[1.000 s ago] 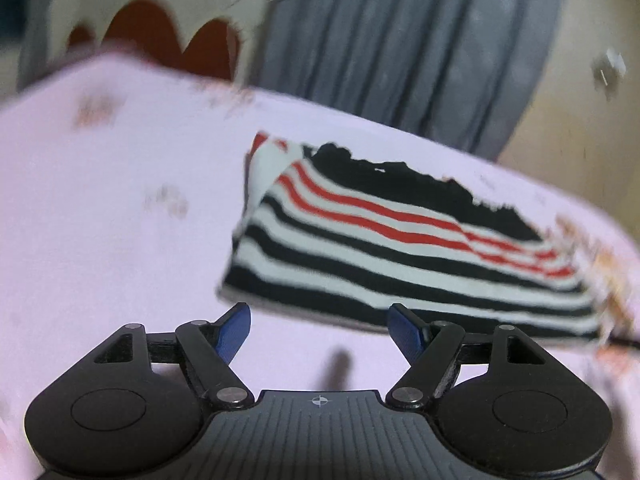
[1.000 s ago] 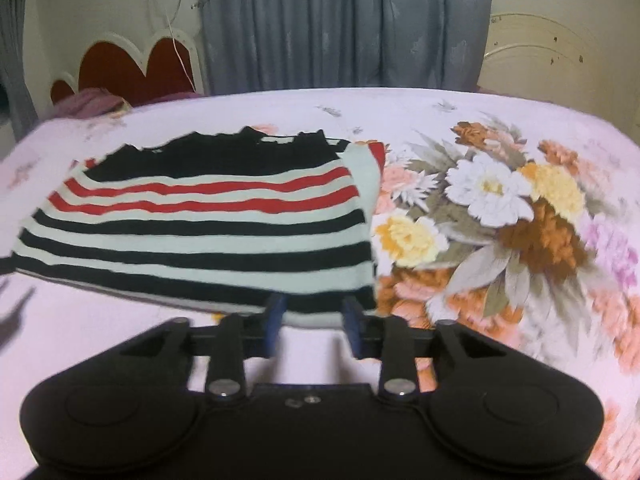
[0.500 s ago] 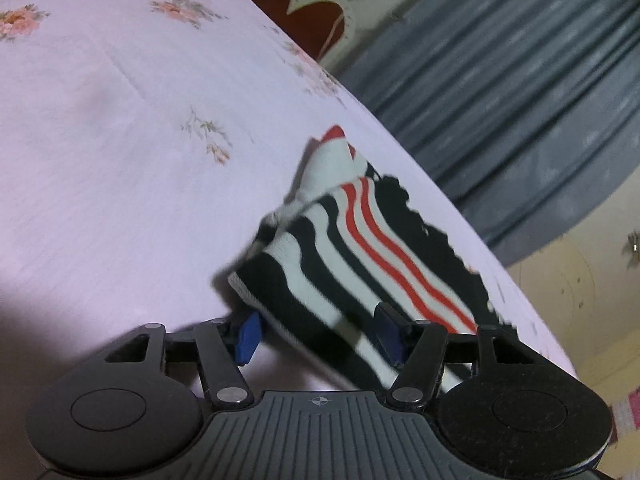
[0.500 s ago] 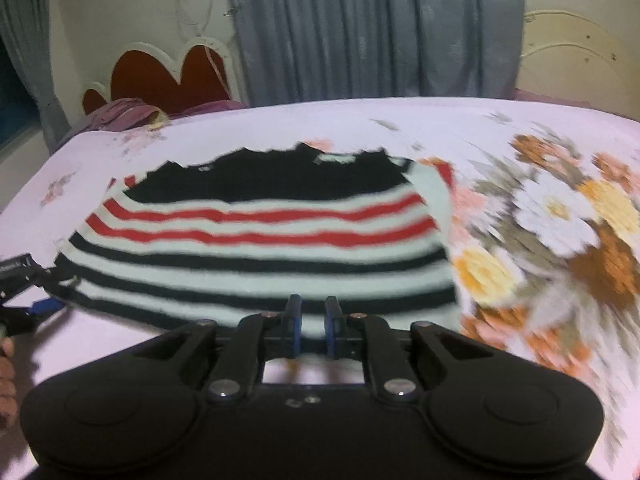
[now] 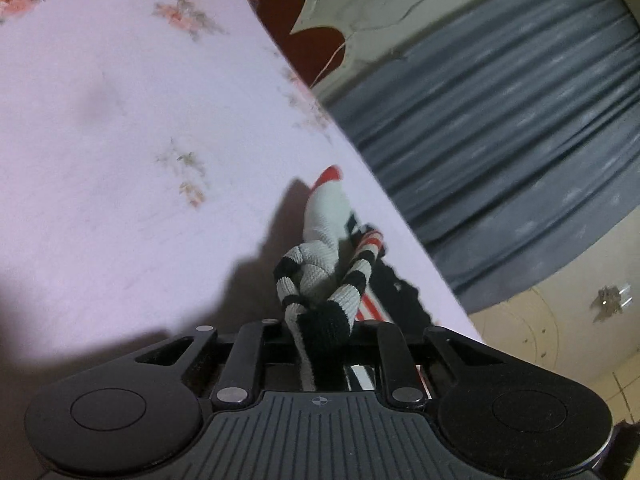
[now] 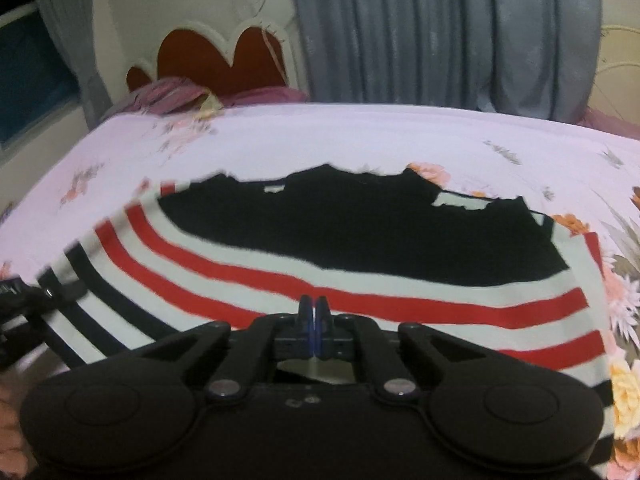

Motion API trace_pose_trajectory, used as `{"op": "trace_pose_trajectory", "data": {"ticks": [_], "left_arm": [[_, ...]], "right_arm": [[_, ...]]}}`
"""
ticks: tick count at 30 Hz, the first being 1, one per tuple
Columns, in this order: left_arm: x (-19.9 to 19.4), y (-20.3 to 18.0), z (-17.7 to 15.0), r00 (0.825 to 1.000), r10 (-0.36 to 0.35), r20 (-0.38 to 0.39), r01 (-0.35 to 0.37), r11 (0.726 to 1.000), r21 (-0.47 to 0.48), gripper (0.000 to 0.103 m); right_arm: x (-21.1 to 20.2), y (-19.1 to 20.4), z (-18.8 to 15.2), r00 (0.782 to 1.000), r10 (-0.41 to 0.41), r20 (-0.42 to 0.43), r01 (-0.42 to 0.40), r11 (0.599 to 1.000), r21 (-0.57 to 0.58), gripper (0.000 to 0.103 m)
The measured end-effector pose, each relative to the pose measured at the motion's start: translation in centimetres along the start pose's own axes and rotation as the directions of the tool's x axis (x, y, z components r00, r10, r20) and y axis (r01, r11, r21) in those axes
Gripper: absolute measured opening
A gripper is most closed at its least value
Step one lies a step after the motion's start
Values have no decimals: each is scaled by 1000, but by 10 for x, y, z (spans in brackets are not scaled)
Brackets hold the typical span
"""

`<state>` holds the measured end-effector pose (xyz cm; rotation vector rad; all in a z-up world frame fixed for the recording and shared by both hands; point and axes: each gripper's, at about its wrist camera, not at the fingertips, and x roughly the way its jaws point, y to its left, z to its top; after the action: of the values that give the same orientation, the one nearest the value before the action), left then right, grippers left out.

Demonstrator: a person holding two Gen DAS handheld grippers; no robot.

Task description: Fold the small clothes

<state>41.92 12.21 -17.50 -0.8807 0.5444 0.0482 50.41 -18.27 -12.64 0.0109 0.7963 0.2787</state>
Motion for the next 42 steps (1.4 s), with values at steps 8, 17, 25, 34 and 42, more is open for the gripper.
{"op": "trace_pose_trajectory", "data": {"ticks": [8,17,25,34,42], "left_arm": [[12,-3,3,999,34,-41,-34,999,7,16],[-7,-124,1,996,-83,-42,90,969,232,15],[13,-254,-77,961,-157,-228,243,872,424,15],[28,-279,-170,865,-30,-500,326,791,517,42],[35,-220,-58,964,53,-260,101,834,542,42]], "right_arm": [[15,0,-15,998,-41,-54,39,998,-43,0],[14,-29,-5,995,79,-65,-74,994,76,0],[-60,-131,1,994,37,101,-66,951,303,3],[-114,-244,-32,989,-3,150,-82,825,559,46],[-97,-218,-29,977,194,84,-210,837,505,47]]}}
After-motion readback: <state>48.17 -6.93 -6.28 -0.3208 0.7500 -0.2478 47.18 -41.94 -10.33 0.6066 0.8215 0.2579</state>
